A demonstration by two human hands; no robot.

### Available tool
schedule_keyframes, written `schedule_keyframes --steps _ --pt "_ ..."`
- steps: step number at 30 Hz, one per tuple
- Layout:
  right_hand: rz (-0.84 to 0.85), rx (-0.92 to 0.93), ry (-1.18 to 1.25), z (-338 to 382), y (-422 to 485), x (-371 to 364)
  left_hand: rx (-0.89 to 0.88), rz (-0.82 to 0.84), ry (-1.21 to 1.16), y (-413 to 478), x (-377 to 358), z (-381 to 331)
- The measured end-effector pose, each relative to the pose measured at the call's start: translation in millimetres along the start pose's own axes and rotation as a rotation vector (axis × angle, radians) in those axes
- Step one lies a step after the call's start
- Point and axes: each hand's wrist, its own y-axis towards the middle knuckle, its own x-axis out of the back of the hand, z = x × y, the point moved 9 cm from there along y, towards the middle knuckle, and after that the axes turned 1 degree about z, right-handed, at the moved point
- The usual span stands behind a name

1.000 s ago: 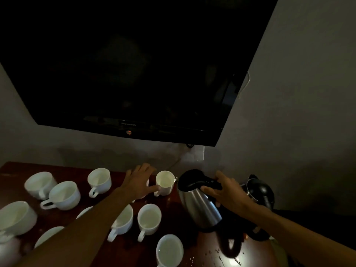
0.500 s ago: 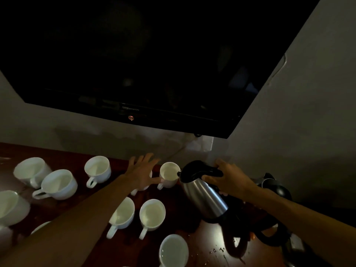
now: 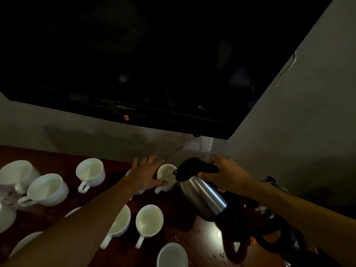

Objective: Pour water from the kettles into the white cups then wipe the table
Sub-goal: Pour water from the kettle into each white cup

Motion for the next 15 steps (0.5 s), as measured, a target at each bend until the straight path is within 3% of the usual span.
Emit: schedule_keyframes --steps 15 --pt "0.016 0.008 -0.075 4.8 5.9 -0.8 -0.008 -0.008 -0.01 3.6 -3.5 1.5"
